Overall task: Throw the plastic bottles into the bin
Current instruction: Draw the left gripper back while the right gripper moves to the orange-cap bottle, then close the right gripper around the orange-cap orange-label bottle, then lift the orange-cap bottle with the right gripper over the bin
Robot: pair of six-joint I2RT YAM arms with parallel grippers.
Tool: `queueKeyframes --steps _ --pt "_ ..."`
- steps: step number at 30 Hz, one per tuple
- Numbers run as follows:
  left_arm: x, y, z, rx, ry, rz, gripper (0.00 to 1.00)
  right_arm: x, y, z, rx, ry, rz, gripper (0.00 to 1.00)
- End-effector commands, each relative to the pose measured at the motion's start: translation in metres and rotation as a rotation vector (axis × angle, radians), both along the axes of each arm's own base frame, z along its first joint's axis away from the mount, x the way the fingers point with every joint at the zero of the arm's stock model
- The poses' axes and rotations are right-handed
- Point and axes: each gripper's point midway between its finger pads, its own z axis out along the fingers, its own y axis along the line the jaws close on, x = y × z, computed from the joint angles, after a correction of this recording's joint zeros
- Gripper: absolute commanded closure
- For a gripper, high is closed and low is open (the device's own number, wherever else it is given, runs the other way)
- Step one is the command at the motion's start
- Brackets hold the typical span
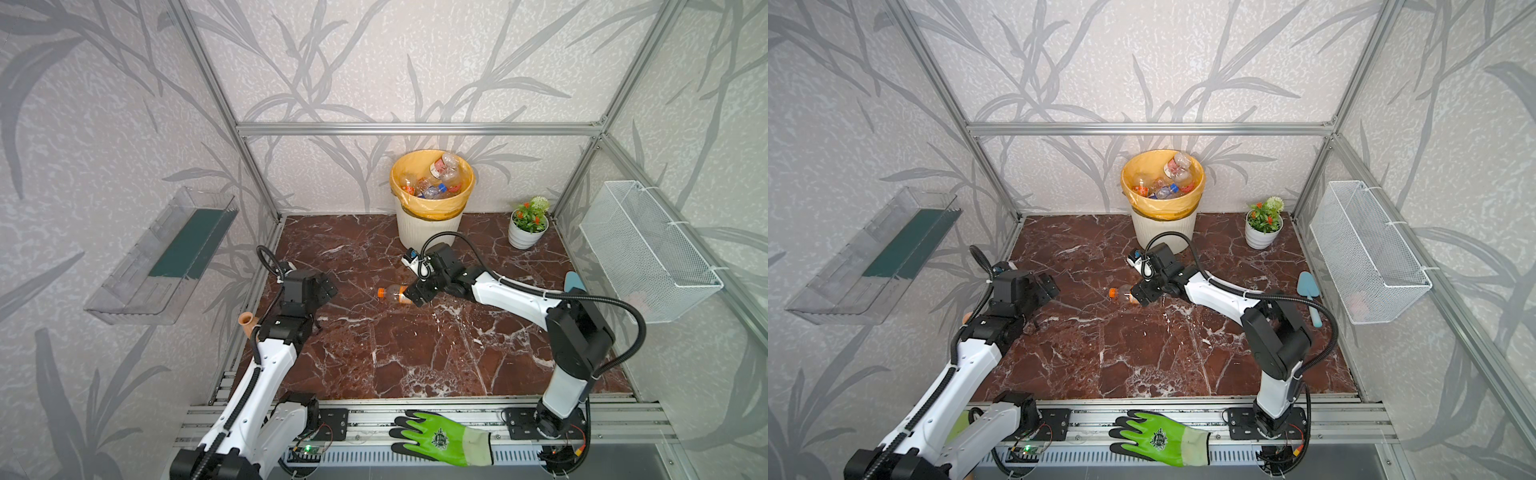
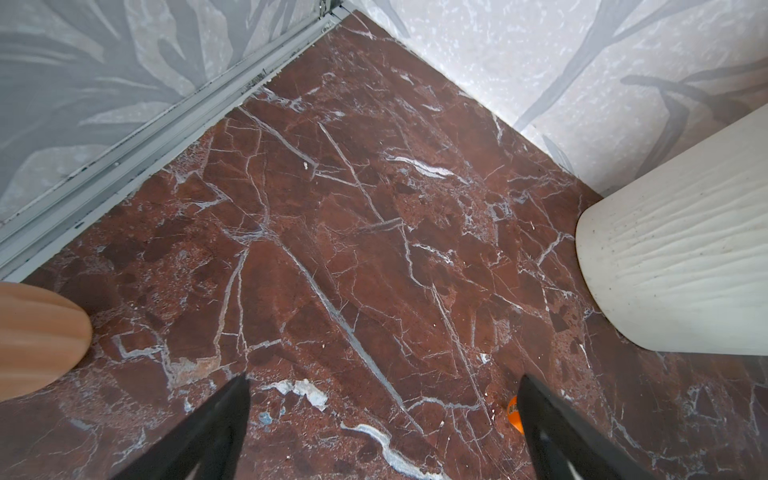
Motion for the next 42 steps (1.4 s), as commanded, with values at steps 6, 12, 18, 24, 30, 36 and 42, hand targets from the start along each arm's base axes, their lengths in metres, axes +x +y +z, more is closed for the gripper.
queueKeyframes --steps 6,12,18,24,30,36,42 --pt "-0.016 0.014 -0.006 -0.001 0.019 0.053 0.01 -0.001 0.01 -0.043 -0.239 -0.002 0.112 0.04" --pt "-0.016 0.016 -0.005 -0.005 0.007 0.054 0.01 0.001 0.02 -0.061 -0.371 -0.031 0.172 0.08" --pt "-0.015 0.016 -0.007 -0.016 0.013 0.055 0.01 -0.002 0.025 -0.081 -0.504 0.005 0.194 0.2" --pt "-0.015 0.017 -0.009 -0.025 0.014 0.063 0.01 -0.005 0.029 -0.07 -0.465 0.008 0.188 0.4" --pt "-0.016 0.017 -0.013 -0.038 0.016 0.07 0.01 -0.004 0.032 -0.021 -0.334 -0.068 0.119 0.48" --pt "-0.017 0.017 -0.016 -0.045 0.019 0.072 0.01 -0.005 0.025 0.055 -0.137 -0.204 0.028 0.5" --pt "-0.015 0.016 -0.02 -0.059 0.016 0.075 0.01 -0.008 -0.009 0.175 0.211 -0.493 -0.116 0.54"
